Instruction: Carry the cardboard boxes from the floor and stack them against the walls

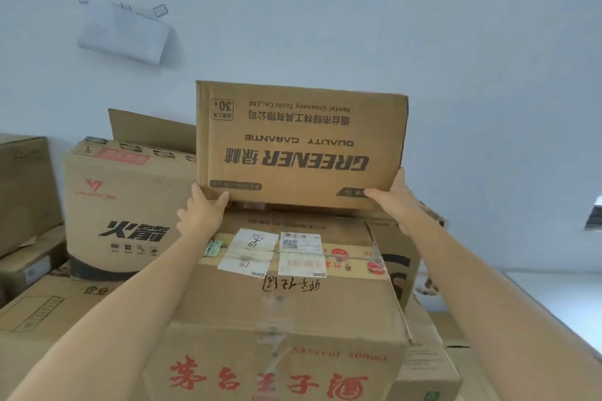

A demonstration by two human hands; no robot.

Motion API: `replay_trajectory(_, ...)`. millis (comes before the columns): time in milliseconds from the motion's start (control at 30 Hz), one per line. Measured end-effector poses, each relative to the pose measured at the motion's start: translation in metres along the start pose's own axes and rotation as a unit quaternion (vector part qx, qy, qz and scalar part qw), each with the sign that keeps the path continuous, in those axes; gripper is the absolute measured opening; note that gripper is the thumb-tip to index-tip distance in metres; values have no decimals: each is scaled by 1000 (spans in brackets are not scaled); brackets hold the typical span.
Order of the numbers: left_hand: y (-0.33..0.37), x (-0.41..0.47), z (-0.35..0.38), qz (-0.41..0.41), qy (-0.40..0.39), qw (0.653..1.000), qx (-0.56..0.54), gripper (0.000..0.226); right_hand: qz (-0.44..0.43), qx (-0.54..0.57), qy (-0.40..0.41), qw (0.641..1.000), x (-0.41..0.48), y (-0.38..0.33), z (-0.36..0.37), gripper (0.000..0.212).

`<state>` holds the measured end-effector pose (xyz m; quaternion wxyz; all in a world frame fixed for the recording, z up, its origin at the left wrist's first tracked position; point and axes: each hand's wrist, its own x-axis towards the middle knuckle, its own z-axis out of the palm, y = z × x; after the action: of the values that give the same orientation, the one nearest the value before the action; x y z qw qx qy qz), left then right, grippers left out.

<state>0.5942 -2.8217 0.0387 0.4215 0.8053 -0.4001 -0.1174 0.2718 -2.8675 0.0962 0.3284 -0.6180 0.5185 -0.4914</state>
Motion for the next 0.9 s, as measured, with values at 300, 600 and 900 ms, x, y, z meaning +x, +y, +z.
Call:
replay_trajectory(300, -8, 14, -2, 27, -29, 998, 41, 69, 0, -21, 29, 999, 10, 28, 14, 95)
replay_trajectory(600, -16, 10, -8, 34, -47, 997, 54, 63, 23, -63, 43, 997, -8, 28, 18, 97)
replay_trajectory(900, -22, -2, -23, 56, -56, 996, 39, 57, 35, -68, 77, 994, -20, 22, 21, 95)
